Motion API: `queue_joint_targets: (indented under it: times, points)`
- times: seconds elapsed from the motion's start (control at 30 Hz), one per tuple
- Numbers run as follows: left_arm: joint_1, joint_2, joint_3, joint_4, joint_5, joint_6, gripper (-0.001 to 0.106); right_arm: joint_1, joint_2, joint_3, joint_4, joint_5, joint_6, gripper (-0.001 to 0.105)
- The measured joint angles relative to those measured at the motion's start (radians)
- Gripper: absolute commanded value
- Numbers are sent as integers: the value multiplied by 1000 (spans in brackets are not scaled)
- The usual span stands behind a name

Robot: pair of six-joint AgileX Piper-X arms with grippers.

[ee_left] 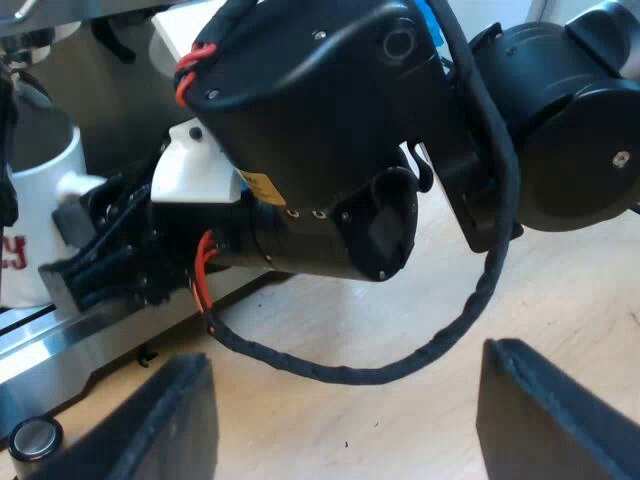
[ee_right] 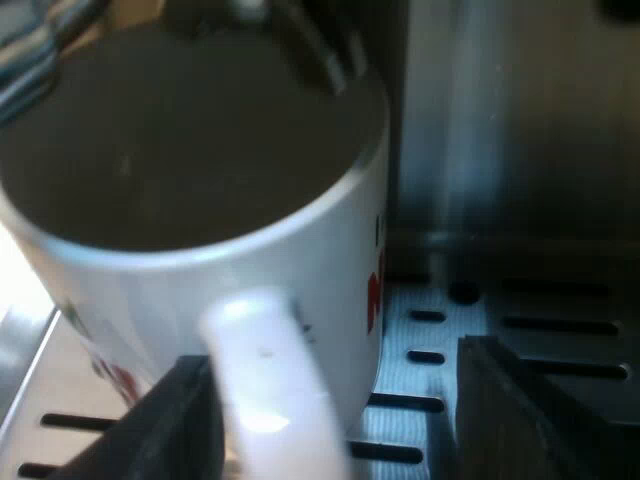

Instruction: Place mug into machine

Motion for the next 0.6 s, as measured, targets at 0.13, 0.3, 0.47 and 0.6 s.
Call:
queue_joint_targets:
  times: [0.13, 0.3, 0.47, 0.6]
  points:
    - [0, 0, 0, 0, 0, 0, 58, -21, 3, 0, -40, 3, 0, 54]
    - [0, 0, 0, 0, 0, 0, 58, -37, 3, 0, -57, -1, 2, 54]
    - [0, 0, 0, 0, 0, 0, 58, -25, 3, 0, -41, -5, -18, 54]
    - [0, 0, 0, 0, 0, 0, 58, -1, -4, 0, -1, -5, -53, 54]
